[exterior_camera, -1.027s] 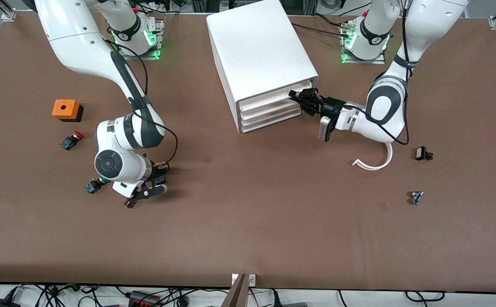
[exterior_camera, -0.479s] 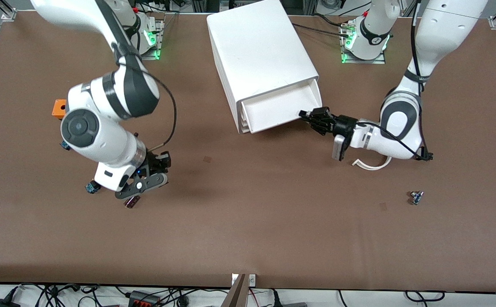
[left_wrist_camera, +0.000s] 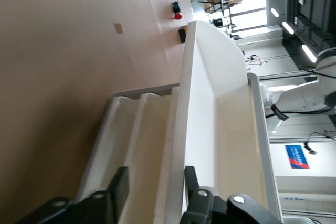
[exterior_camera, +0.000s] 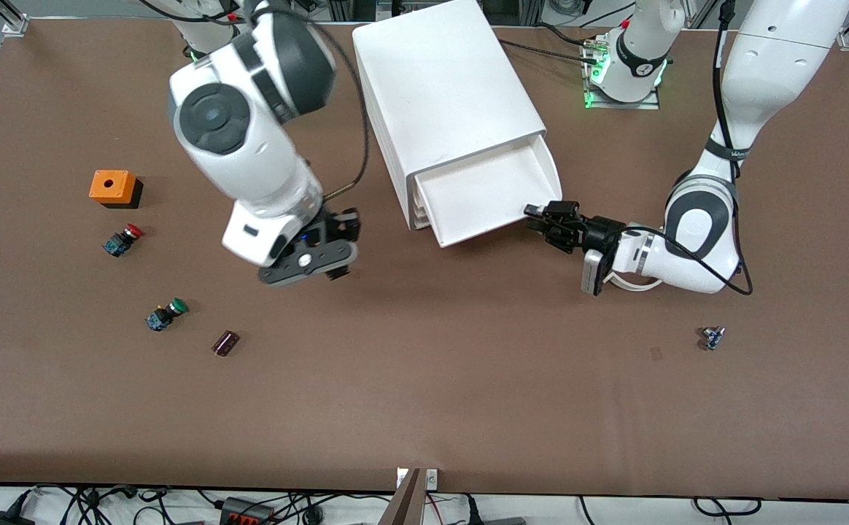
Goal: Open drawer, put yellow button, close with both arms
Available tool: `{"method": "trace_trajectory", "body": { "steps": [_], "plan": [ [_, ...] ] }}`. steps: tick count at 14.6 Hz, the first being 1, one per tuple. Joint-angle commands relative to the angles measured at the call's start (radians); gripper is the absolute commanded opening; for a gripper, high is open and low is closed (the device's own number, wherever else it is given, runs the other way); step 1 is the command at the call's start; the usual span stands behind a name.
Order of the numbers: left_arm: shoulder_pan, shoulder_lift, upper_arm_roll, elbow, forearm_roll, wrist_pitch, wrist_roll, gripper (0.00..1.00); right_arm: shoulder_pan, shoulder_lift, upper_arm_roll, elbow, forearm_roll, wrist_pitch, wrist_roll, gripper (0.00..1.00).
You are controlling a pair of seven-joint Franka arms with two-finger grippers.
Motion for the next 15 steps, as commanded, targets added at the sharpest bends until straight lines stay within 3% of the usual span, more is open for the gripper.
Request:
{"method": "trace_trajectory", "body": {
  "steps": [1, 6, 9, 13, 15],
  "plan": [
    [0.022, 0.031, 0.009, 0.137, 0.089, -0.053, -0.104, 1.0, 0.088, 0.051, -0.007, 0.095, 0.006, -0.004, 0.134, 0.0],
    [0.028, 0.01, 0.009, 0.346, 0.329, -0.239, -0.497, 1.0, 0.187, 0.092, -0.006, 0.116, 0.006, 0.062, 0.195, 0.0],
    [0.027, -0.05, 0.008, 0.364, 0.428, -0.285, -0.702, 1.0, 0.237, 0.142, 0.006, 0.118, 0.008, 0.134, 0.285, 0.0],
    [0.016, -0.137, -0.011, 0.389, 0.725, -0.328, -0.945, 1.0, 0.269, 0.178, 0.008, 0.122, 0.008, 0.158, 0.354, 0.0],
    [0.014, -0.163, -0.012, 0.415, 0.812, -0.38, -1.002, 1.0, 0.292, 0.186, 0.008, 0.122, 0.011, 0.15, 0.388, 0.0]
  ]
}}
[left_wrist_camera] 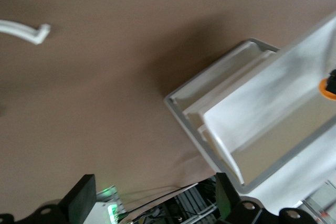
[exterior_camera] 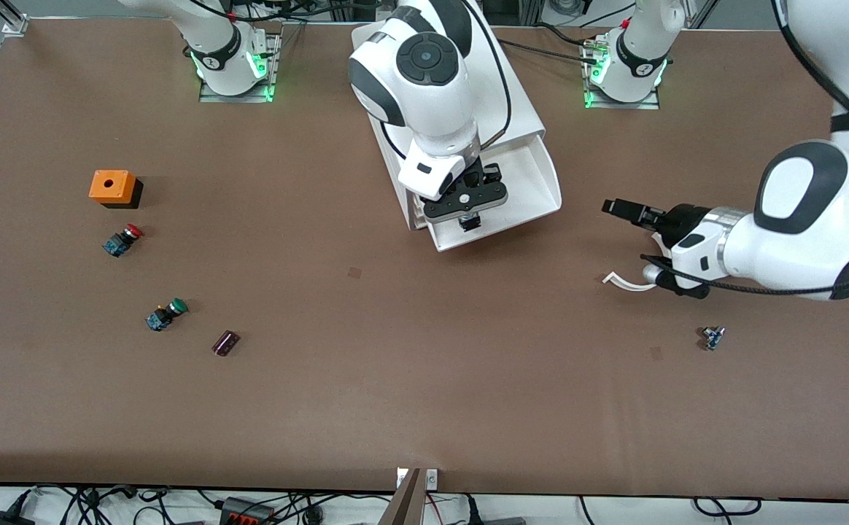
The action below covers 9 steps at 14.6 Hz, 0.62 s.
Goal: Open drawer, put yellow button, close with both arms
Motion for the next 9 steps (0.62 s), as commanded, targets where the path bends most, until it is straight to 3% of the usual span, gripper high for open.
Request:
{"method": "trace_trajectory", "body": {
  "steps": [1, 4, 9],
  "plan": [
    [-0.009, -0.04, -0.003, 0.049, 0.118, -0.094, -0.068, 1.0, 0.025, 0.024, 0.003, 0.041, 0.012, -0.021, 0.066, 0.0],
    [0.003, -0.015, 0.014, 0.184, 0.202, -0.199, -0.053, 1.0, 0.046, 0.032, 0.003, 0.039, 0.013, -0.024, 0.09, 0.0],
    [-0.001, 0.018, 0.023, 0.238, 0.227, -0.17, -0.065, 1.0, 0.048, 0.05, 0.003, 0.039, 0.012, -0.032, 0.09, 0.0]
  ]
}}
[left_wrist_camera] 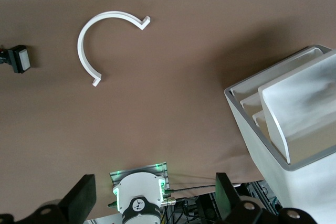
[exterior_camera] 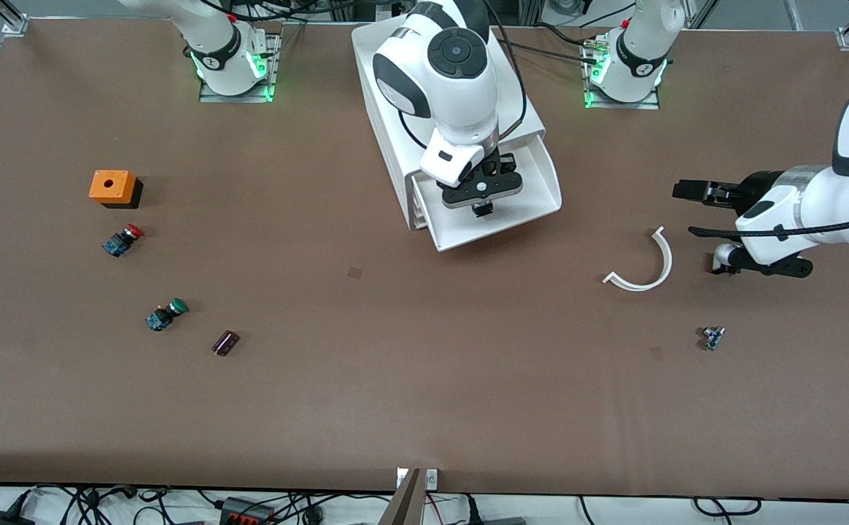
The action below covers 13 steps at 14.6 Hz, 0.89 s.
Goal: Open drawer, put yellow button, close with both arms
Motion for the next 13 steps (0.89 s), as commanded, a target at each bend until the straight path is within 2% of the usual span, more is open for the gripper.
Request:
{"method": "trace_trajectory", "body": {
  "steps": [1, 3, 4, 5, 9, 13],
  "plan": [
    [-0.012, 0.039, -0.003, 0.047, 0.026, -0.009, -0.026, 1.0, 0.0, 0.027, 0.002, 0.039, 0.011, -0.022, 0.017, 0.0],
    [-0.021, 0.039, -0.005, 0.049, 0.027, -0.006, -0.042, 1.0, 0.0, 0.028, 0.002, 0.039, 0.011, -0.02, 0.016, 0.04],
    [-0.021, 0.039, -0.006, 0.047, 0.027, -0.003, -0.056, 1.0, 0.0, 0.028, 0.002, 0.039, 0.008, -0.02, 0.014, 0.62],
    [-0.022, 0.039, -0.009, 0.049, 0.026, -0.002, -0.067, 1.0, 0.0, 0.028, 0.001, 0.039, 0.005, -0.019, 0.013, 1.0],
    [-0.024, 0.039, -0.017, 0.049, 0.024, 0.0, -0.123, 1.0, 0.0, 0.025, -0.001, 0.042, 0.009, -0.022, 0.042, 1.0],
    [-0.041, 0.023, -0.018, 0.039, 0.03, 0.058, -0.205, 1.0, -0.035, 0.017, -0.014, 0.147, 0.009, -0.072, 0.048, 1.0]
  ]
}}
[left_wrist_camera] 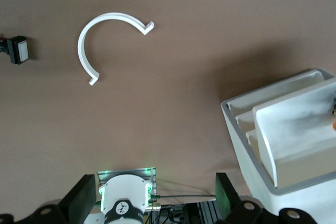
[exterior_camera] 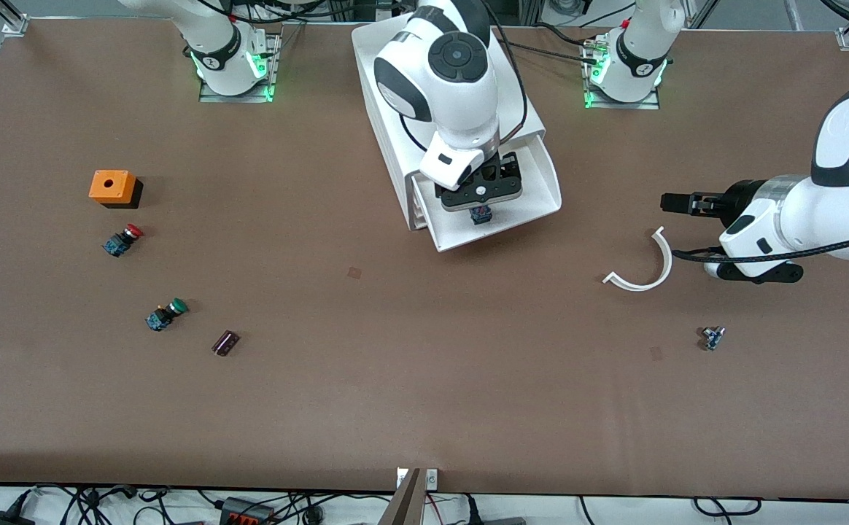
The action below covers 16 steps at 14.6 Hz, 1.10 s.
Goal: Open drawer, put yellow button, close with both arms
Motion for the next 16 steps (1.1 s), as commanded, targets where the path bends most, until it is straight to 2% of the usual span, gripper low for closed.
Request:
{"method": "trace_trajectory", "body": {
  "steps": [1, 4, 7, 10, 16],
  "plan": [
    [-0.009, -0.002, -0.011, 0.025, 0.027, 0.028, -0.065, 1.0, -0.066, 0.005, -0.004, 0.109, 0.008, -0.088, 0.013, 1.0],
    [-0.01, -0.026, -0.014, -0.019, 0.023, 0.066, -0.084, 1.0, -0.149, -0.021, -0.016, 0.115, -0.007, -0.154, -0.014, 1.0],
    [-0.009, -0.118, -0.035, -0.196, 0.023, 0.224, -0.093, 1.0, -0.201, -0.033, -0.059, 0.103, -0.101, -0.228, -0.185, 1.0],
    [-0.009, -0.167, -0.086, -0.342, 0.023, 0.399, -0.182, 1.0, -0.312, -0.085, -0.093, 0.017, -0.126, -0.343, -0.325, 1.0],
    [-0.027, -0.157, -0.196, -0.497, 0.03, 0.752, -0.454, 1.0, -0.513, -0.205, -0.093, -0.174, -0.118, -0.288, -0.459, 1.0]
  ]
}}
